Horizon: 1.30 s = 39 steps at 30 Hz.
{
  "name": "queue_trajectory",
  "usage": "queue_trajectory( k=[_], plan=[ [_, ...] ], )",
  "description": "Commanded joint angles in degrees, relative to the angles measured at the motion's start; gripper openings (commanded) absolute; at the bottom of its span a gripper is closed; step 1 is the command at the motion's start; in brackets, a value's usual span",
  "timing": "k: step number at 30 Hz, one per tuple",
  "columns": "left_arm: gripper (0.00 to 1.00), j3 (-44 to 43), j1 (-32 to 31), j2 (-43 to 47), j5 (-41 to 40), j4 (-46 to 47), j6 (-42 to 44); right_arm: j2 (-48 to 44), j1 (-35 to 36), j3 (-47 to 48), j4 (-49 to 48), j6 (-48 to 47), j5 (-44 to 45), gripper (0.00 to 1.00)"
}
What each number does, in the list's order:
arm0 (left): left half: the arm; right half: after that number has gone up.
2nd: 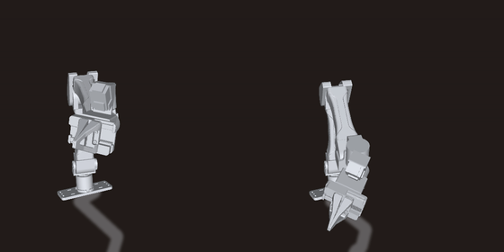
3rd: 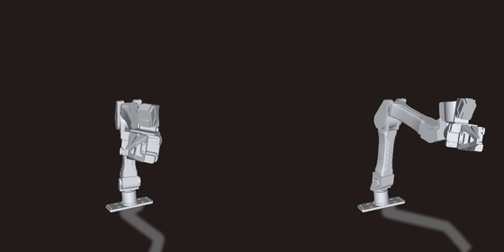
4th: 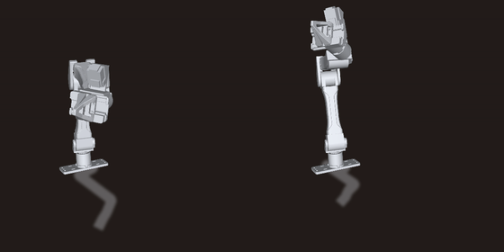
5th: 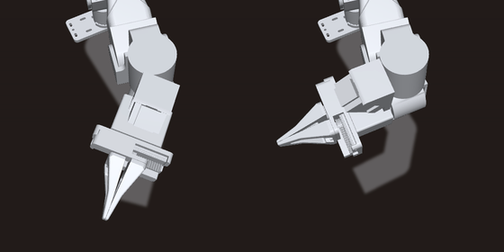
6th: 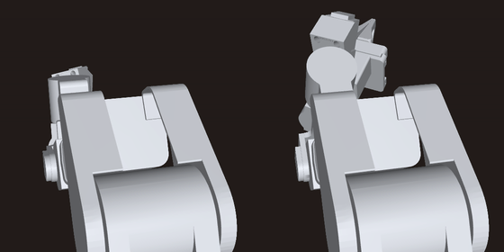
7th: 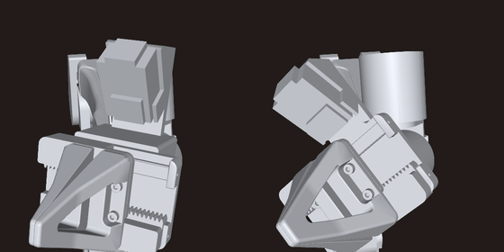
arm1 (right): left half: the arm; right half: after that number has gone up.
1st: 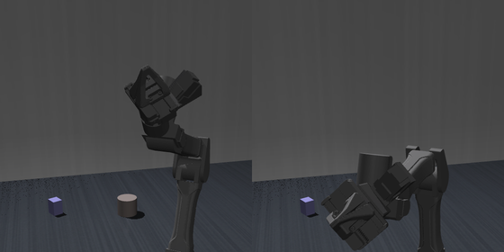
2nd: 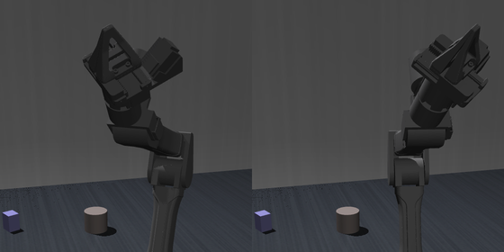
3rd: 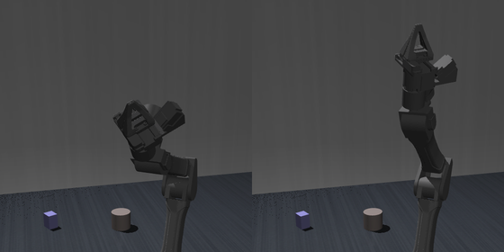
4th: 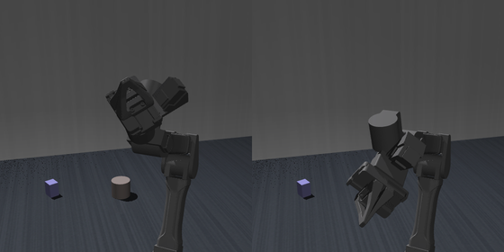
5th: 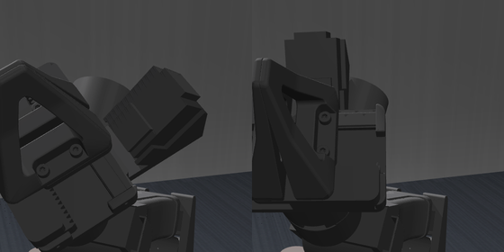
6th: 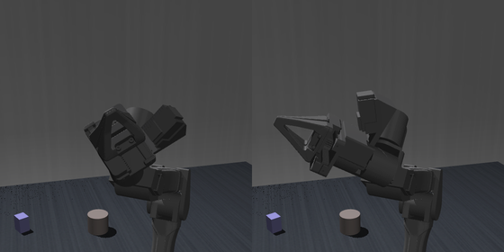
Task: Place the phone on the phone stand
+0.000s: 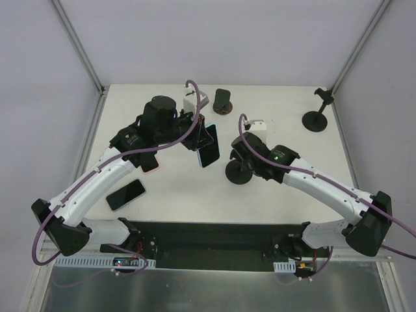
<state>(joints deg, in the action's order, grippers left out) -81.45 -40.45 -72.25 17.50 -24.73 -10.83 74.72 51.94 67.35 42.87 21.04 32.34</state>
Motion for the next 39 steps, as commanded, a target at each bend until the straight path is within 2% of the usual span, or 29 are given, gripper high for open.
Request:
queue_trajectory(
  k=[1, 7, 11, 14, 16, 18, 21, 26, 31, 35, 39],
  plan=[
    [0.00, 3.48, -0.07, 5.18, 6.41, 8.12, 3.88, 0.69, -0.70, 2.78, -2.35, -4.24, 0.63, 0.34],
    [0.00, 6.12, -0.33, 6.42, 9.22, 9.52, 5.46, 1.04, -2.72, 2.70, -2.97, -5.66, -3.76, 0.24],
    [0.00, 7.27, -0.60, 6.86, 11.68, 10.40, 6.96, 0.61, -3.43, 2.26, -5.07, -8.98, -6.23, 0.01],
    [0.00, 8.67, -0.60, 7.12, 15.45, 11.89, 8.19, 0.43, -3.34, 2.17, -7.18, -16.10, -11.58, 0.01],
    [0.00, 10.43, -0.69, 7.30, 22.03, 13.65, 9.24, -0.71, -3.34, 1.21, -9.29, -19.35, -17.29, 0.01],
    [0.00, 13.05, -0.95, 7.56, 30.79, 18.47, 9.25, -1.94, -3.25, -0.29, -12.45, -24.01, -24.20, 0.01],
    [0.00, 17.88, -1.21, 8.00, 36.37, 27.93, 7.24, -2.38, -3.34, -1.17, -15.01, -26.22, -30.63, 0.01],
    [0.00, 19.84, -1.57, 4.84, 35.94, 33.07, 8.28, -0.28, -3.34, 0.23, -15.63, -25.08, -37.69, 0.01],
    [0.00, 25.28, -1.65, 3.87, 37.26, 44.48, 11.70, 1.83, -3.34, 1.11, -16.06, -26.48, -44.37, 0.01],
    [0.00, 23.80, -1.65, 0.80, 39.63, 44.68, 12.85, 1.66, -3.51, 1.47, -15.80, -27.10, -45.87, 0.01],
    [0.00, 24.14, -1.57, -0.52, 39.72, 42.49, 17.66, 1.31, -3.60, 1.73, -15.72, -27.45, -47.88, 0.01]
  ],
)
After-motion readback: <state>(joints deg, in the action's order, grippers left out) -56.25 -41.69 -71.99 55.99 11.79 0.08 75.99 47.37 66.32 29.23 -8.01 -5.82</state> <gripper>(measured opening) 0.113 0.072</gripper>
